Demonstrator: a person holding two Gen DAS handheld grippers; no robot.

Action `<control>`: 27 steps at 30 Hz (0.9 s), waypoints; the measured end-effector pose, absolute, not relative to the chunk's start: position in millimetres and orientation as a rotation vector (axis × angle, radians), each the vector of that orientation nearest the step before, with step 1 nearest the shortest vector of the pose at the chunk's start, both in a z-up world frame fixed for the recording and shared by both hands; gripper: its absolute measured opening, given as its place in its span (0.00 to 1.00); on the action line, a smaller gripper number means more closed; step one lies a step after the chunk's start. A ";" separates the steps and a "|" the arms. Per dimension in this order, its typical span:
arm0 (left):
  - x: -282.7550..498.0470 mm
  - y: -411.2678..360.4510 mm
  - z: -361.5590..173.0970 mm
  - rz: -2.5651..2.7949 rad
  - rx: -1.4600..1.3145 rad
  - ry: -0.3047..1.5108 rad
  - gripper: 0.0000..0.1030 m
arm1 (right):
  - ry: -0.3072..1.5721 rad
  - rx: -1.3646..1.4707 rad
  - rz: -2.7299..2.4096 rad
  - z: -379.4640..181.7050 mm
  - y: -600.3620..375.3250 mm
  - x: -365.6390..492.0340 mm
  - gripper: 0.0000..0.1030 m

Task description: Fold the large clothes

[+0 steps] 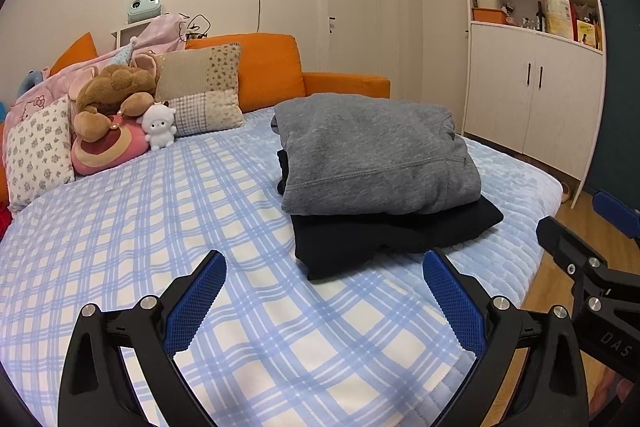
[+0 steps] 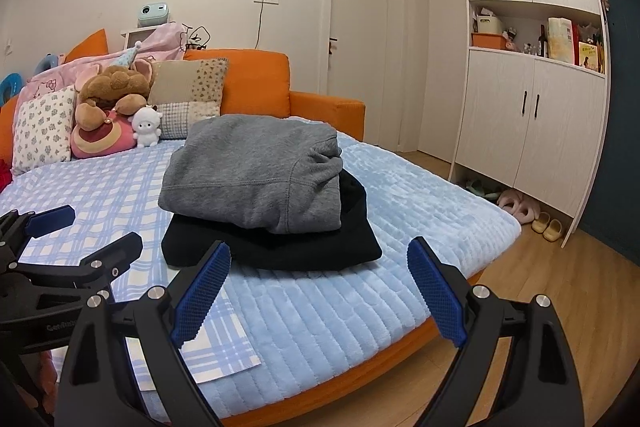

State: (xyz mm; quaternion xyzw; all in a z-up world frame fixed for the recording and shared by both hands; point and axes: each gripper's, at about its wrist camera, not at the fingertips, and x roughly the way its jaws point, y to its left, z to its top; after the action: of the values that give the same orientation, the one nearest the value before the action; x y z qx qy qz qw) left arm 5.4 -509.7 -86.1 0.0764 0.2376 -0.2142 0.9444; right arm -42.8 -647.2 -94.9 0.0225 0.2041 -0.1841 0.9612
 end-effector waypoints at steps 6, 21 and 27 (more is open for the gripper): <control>4.5 -514.5 -85.2 -0.436 0.167 0.473 0.97 | 0.409 0.071 -0.372 -96.5 -651.9 -45.0 0.86; -2.1 -519.6 -83.5 -0.433 0.175 0.453 0.97 | 0.411 0.092 -0.373 -98.1 -658.5 -52.4 0.86; -1.2 -521.2 -85.2 -0.444 0.161 0.476 0.97 | 0.407 0.093 -0.375 -97.9 -660.1 -52.8 0.86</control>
State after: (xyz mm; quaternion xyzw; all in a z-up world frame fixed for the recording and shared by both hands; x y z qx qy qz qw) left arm -1.2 -521.2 -85.2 0.0791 0.2337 -0.2178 0.9443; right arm -52.8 -660.1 -97.9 0.0460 0.2009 -0.1852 0.9608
